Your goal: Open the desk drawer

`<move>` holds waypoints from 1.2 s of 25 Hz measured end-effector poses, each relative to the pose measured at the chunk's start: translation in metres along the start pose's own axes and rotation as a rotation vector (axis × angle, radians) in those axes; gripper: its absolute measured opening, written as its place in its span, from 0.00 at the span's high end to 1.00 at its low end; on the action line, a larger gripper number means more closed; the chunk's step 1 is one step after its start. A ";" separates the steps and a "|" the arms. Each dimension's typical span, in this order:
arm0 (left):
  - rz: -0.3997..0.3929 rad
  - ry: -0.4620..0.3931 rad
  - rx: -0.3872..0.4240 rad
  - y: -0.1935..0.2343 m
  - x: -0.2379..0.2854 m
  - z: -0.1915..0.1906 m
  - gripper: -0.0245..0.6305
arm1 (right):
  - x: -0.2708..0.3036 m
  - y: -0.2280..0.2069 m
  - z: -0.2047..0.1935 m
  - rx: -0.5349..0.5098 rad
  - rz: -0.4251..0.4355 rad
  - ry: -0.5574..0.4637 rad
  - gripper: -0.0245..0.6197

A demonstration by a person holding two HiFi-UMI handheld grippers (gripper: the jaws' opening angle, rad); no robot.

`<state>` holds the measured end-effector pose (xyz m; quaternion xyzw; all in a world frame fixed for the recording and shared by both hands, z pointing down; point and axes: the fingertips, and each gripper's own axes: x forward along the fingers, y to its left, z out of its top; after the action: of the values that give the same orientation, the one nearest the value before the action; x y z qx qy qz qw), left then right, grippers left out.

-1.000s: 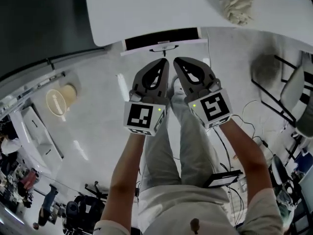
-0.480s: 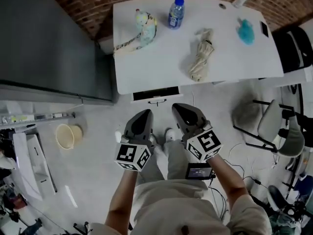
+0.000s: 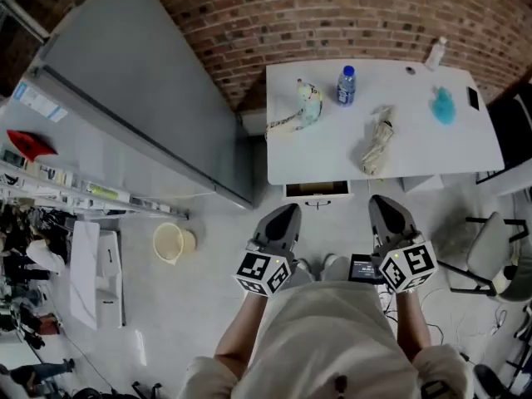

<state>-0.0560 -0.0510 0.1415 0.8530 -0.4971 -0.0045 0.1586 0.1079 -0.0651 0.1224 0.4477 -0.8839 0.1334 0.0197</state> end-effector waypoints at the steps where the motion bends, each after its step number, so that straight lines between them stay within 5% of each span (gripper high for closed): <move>1: 0.004 -0.011 0.013 -0.003 -0.007 0.009 0.95 | -0.006 0.000 0.008 0.026 -0.004 -0.019 0.92; 18: 0.125 -0.118 0.025 -0.020 -0.066 0.108 0.95 | -0.035 0.072 0.086 0.051 0.176 -0.052 0.92; 30: 0.079 -0.117 0.051 -0.015 -0.058 0.135 0.95 | -0.014 0.082 0.100 0.062 0.142 -0.063 0.92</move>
<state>-0.0951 -0.0306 0.0009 0.8347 -0.5389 -0.0356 0.1076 0.0600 -0.0332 0.0062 0.3885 -0.9090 0.1477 -0.0315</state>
